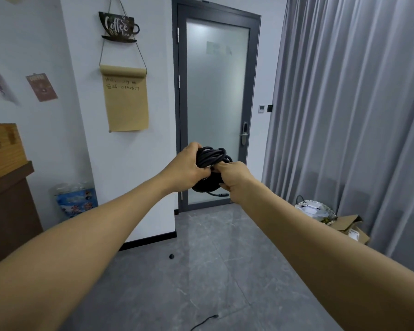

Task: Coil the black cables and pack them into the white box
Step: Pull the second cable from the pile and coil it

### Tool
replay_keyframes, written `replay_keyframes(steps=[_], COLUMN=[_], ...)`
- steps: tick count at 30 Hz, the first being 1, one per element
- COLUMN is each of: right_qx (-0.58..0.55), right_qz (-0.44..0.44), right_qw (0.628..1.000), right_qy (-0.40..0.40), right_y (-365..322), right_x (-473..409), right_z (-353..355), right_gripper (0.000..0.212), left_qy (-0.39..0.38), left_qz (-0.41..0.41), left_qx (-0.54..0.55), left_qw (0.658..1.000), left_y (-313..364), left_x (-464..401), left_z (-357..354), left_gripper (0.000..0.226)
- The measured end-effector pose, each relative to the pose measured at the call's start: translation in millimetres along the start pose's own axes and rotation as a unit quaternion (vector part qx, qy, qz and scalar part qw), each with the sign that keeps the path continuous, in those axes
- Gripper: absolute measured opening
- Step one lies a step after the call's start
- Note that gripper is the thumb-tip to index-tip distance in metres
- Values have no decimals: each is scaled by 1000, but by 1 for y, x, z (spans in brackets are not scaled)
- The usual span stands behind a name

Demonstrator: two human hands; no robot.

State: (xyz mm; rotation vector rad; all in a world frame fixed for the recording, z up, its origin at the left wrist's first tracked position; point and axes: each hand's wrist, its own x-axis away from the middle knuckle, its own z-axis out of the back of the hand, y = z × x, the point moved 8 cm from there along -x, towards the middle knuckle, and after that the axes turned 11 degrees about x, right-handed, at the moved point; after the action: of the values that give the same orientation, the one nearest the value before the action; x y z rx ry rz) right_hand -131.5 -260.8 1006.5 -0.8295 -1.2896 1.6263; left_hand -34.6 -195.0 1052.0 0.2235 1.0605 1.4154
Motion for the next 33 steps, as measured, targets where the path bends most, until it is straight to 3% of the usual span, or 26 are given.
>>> replay_keyframes(steps=[3,6,13,16,23,28,33], right_qx=[-15,-44,9,27,15,-47,-78], right_qz=[-1,-19,-54,-72,-122,-115,-49], right_qw=[999,999,997,996,991,991,993], right_qy=[-40,-23,-61,-48,-45,-57,-73], right_y=[-1,1,5,6,13,3,-5], right_x=[4,3,-1,-1,7,14,16], right_z=[-6,-3,4,9,13,10,9], right_gripper=[14,14,22,15,14,7,13], left_qy=[19,18,-31,-14,6,44,28], left_qz=[7,-7,18,24,-5,-18,4], left_qx=[19,19,82,96,36,39,61], left_qw=[1000,1000,996,995,999,998,998], left_y=[-4,-2,-11,-15,-13,-12,-11], left_x=[2,1,2,-1,-5,-9,-11], left_z=[6,4,1,-2,-6,-8,-7], left_gripper=[35,35,37,35,24,21,21])
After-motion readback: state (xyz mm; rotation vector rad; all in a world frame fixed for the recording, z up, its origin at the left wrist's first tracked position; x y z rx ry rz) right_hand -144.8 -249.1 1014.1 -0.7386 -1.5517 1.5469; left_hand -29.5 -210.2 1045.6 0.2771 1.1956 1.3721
